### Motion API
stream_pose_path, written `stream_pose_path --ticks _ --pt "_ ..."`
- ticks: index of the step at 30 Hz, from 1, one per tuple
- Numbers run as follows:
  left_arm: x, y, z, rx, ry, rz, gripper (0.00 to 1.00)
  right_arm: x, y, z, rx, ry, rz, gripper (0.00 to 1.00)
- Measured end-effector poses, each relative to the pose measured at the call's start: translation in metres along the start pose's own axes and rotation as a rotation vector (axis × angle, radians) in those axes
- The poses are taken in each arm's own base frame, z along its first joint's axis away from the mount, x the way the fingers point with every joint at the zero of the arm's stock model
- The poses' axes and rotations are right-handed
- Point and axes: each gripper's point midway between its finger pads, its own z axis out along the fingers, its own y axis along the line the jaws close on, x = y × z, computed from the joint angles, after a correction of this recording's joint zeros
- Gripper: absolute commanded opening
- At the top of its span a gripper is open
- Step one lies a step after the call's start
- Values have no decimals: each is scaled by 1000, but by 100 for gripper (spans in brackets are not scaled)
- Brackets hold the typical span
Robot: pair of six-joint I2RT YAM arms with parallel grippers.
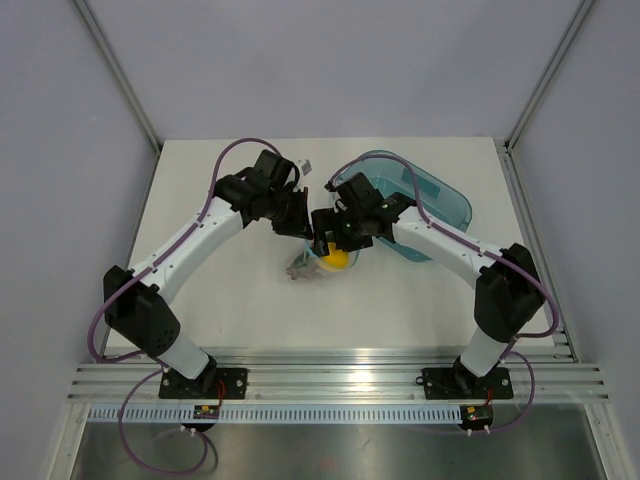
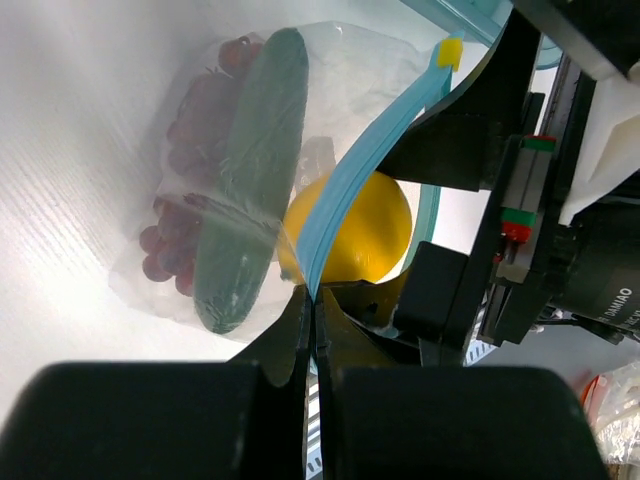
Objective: Place the food in the zip-top bag and seal the zipper
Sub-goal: Place the fake fruit in the zipper food storage bag.
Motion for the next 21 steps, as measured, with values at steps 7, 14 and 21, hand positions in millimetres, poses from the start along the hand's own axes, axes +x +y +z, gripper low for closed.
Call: stream_pose_path --ticks 7,14,21 --pt "-2 0 0 11 -5 -2 0 -5 -1 -15 23 -36 -6 99" --pt "-1 4 2 9 0 -11 0 -20 1 -52 59 -145 -5 86" --pt "2 5 4 14 8 -15 0 -33 -15 -88 155 -294 48 71"
